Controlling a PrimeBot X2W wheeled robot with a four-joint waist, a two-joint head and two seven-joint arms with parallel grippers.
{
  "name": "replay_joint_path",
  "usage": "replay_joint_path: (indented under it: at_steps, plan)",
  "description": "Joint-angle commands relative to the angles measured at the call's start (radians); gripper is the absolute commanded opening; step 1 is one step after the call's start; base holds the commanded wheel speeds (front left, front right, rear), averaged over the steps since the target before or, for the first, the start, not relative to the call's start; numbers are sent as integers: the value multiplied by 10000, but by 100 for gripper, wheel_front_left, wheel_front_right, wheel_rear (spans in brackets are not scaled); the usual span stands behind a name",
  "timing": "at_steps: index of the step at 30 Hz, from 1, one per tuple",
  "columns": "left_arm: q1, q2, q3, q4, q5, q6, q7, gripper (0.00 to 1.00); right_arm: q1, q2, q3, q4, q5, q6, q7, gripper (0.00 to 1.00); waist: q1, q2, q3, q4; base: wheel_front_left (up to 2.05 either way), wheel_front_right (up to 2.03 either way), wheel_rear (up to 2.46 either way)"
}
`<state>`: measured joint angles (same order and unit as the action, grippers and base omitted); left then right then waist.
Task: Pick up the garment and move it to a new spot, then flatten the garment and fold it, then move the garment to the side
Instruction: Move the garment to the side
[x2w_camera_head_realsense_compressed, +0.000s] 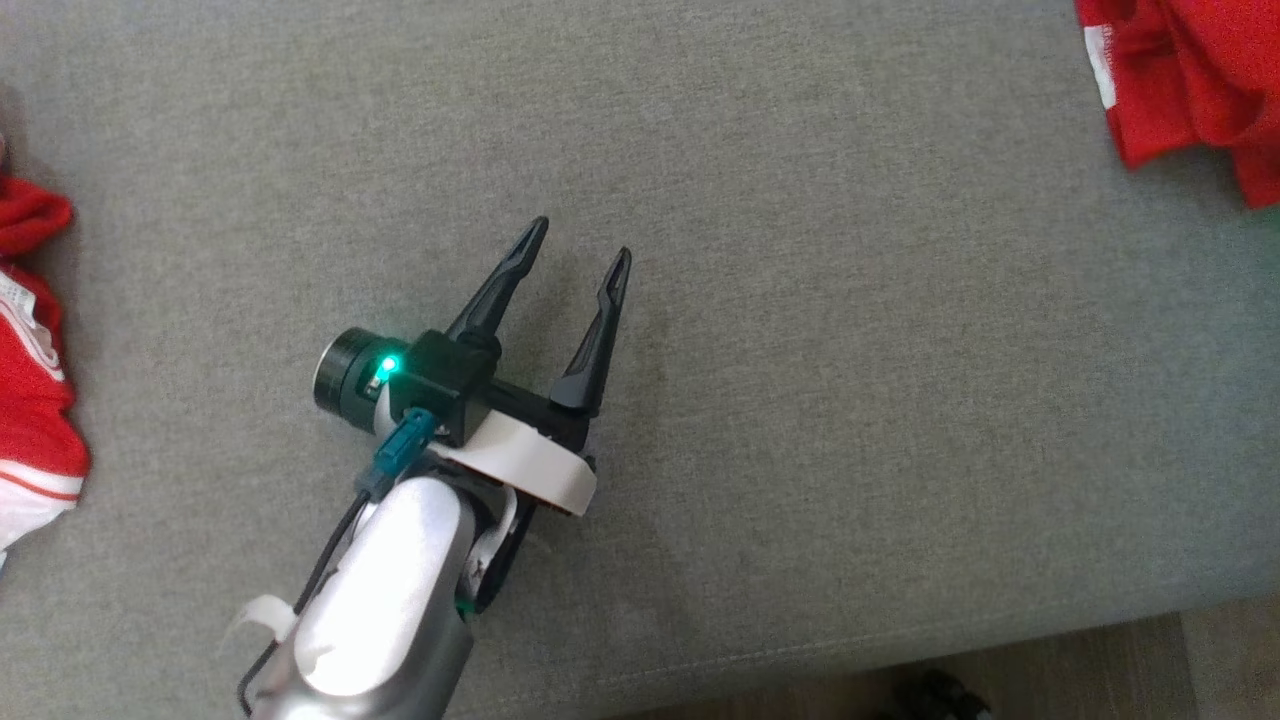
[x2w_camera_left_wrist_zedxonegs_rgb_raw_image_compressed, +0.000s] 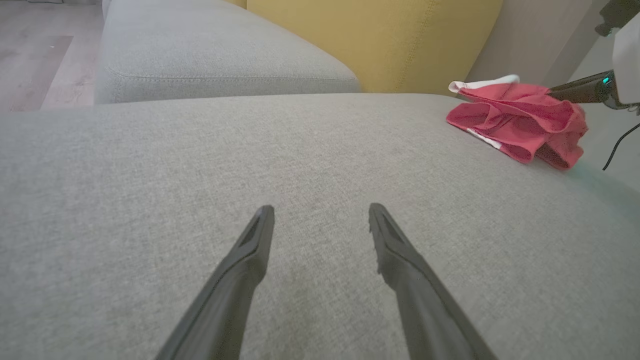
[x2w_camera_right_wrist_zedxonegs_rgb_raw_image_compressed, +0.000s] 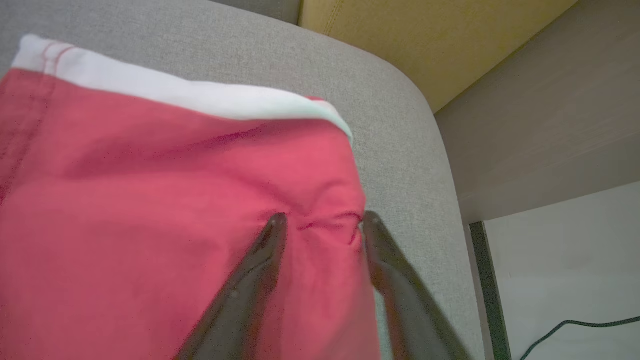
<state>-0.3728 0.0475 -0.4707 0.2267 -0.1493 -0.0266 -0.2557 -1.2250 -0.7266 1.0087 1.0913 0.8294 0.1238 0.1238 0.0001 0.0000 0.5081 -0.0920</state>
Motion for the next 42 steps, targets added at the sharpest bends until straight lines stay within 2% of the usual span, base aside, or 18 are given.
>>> replay_joint_path:
  at_steps: [1,5,11,16,23,27,33,37,42]
  plan:
    - [-184,32,267,-363,0,27,-61,100,-15,-96,174,129,-134,69,-175,100,-1,0,-127,-28,0,0,0]
    - [-103,31,305,-339,-81,38,-61,100,-112,132,295,531,-393,69,-524,100,-1,0,-453,-94,0,0,0]
    - [234,31,582,-430,-225,50,-61,100,-128,828,193,949,-576,69,-1732,100,-1,0,-1497,-192,0,0,0]
    - [592,105,1220,-651,-403,124,-61,100,283,1256,-11,349,-335,69,-3159,100,-1,0,-2513,-170,0,0,0]
    - [1127,306,2086,-857,-560,96,-61,100,1210,1455,-548,-1188,66,69,-3793,100,-1,0,-3701,-61,0,0,0]
    - [1442,339,2490,-944,-596,91,-61,100,2018,1574,-1446,-2206,-45,69,-3847,100,-1,0,-4216,26,0,0,0]
    - [2015,361,3045,-980,-632,89,-61,100,4201,1941,-3517,-3584,-860,69,-3852,100,-1,0,-4730,208,0,0,0]
    - [2349,304,3287,-971,-613,132,-61,100,5854,2402,-5129,-4441,-1770,69,-3853,100,-1,0,-4907,345,0,0,0]
    - [2562,192,3536,-919,-595,165,-61,100,7995,3277,-6926,-5774,-3127,69,-3854,100,-1,0,-4991,531,0,0,0]
